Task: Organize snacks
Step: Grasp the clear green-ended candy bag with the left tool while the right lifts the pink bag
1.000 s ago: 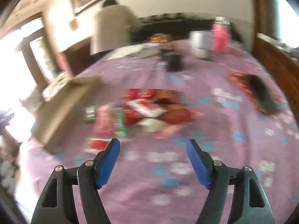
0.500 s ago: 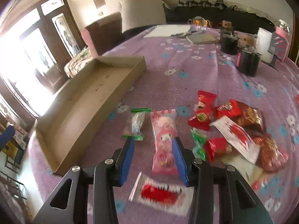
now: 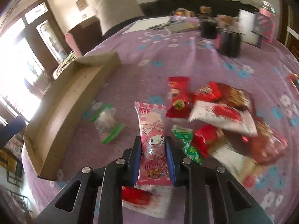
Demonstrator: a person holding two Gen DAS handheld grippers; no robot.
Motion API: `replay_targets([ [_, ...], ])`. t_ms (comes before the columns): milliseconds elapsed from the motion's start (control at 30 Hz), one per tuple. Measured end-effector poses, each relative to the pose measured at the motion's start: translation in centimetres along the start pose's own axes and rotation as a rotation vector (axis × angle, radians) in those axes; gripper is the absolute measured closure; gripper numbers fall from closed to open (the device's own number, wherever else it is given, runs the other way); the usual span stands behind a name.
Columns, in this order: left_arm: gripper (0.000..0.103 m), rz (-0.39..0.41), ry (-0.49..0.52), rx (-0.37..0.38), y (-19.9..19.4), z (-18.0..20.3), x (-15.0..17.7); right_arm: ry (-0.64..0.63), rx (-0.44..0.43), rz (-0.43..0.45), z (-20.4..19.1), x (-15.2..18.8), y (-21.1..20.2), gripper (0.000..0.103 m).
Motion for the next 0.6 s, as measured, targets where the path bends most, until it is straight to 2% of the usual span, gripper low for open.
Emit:
replay_targets([
  [33, 0.035, -0.032, 0.008, -0.004, 1.2, 0.2, 0.1, 0.015, -0.021, 0.003, 0.3, 0.1, -0.1, 0.078],
  [100, 0.035, -0.093, -0.004, -0.013, 3.3, 0.3, 0.3, 0.055, -0.067, 0.010, 1.1, 0.3, -0.5, 0.078],
  [167, 0.035, -0.137, -0.010, -0.053, 5.1, 0.1, 0.7, 0.074, -0.081, 0.013, 1.4, 0.2, -0.5, 0.078],
  [300, 0.035, -0.152, 0.035, -0.105, 6.7, 0.4, 1.2, 0.069, -0.081, 0.019, 1.2, 0.2, -0.6, 0.078],
  [500, 0.036, -0.194, 0.040, -0.138, 8.8, -0.1, 2.1, 0.072, -0.079, 0.026, 1.3, 0.4, -0.7, 0.076],
  [533, 0.037, -0.183, 0.053, -0.150, 8.8, -0.1, 2.0, 0.072, -0.079, 0.027, 1.3, 0.5, -0.7, 0.076],
  [600, 0.050, -0.186, 0.061, -0.153, 9.0, -0.1, 1.9, 0.067, -0.080, 0.030, 1.1, 0.5, -0.7, 0.075],
])
Point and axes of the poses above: each gripper's, at about its wrist camera, not at the fingertips, and y roughly the way its jaws point, z to its right, x to its underside, the point moved 7 cm from there along y, roughly the way its jaws point, and after that the axes turned 4 degrees about z, right-handed, at the moved point
